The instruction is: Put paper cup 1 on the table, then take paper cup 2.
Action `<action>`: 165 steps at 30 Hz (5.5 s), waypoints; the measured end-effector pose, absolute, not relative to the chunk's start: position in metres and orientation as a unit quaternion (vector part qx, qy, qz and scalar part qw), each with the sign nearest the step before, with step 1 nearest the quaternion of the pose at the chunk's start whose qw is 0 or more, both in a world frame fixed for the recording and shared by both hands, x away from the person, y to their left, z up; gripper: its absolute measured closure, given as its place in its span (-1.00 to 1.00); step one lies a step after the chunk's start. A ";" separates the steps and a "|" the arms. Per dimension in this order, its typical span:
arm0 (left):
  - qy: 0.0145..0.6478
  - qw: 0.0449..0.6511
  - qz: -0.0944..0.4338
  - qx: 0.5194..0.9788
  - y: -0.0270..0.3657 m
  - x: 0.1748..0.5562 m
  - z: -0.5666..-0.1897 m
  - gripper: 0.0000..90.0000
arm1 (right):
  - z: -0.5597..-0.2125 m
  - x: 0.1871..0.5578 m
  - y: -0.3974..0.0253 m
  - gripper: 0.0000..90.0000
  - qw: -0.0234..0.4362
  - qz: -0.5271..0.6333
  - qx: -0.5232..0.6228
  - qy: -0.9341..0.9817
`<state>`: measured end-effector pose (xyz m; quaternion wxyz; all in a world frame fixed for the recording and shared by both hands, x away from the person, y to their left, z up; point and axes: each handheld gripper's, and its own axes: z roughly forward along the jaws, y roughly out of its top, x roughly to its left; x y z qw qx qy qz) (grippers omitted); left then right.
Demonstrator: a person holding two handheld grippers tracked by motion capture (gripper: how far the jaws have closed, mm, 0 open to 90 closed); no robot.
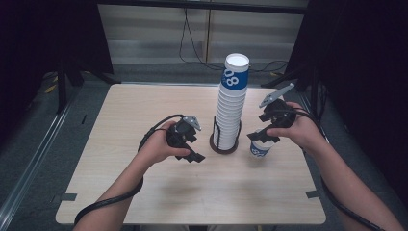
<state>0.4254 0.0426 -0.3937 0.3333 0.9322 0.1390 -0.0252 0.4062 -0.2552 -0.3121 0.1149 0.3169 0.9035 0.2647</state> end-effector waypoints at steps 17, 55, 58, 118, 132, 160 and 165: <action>0.133 0.337 -0.021 0.932 0.032 0.433 -0.382 -0.62 | -0.290 0.412 -0.250 -0.69 0.121 0.285 0.316 0.897; 0.139 0.340 -0.016 0.930 0.033 0.443 -0.371 -0.62 | -0.237 0.439 -0.223 -0.71 0.138 0.326 0.309 0.883; 0.139 0.341 -0.017 0.930 0.033 0.444 -0.371 -0.62 | -0.236 0.441 -0.219 -0.71 0.135 0.328 0.310 0.882; 0.161 0.464 0.064 0.869 -0.006 0.475 -0.288 -0.64 | -0.232 0.457 -0.207 -0.59 0.158 0.360 0.347 0.852; 0.172 0.491 0.075 0.851 -0.012 0.479 -0.290 -0.58 | -0.232 0.456 -0.207 -0.59 0.160 0.360 0.347 0.851; 0.183 0.489 0.054 0.851 -0.010 0.479 -0.296 -0.48 | -0.229 0.454 -0.207 -0.56 0.169 0.358 0.344 0.851; 0.177 0.482 0.062 0.856 -0.009 0.480 -0.297 -0.39 | -0.229 0.454 -0.207 -0.56 0.171 0.359 0.342 0.851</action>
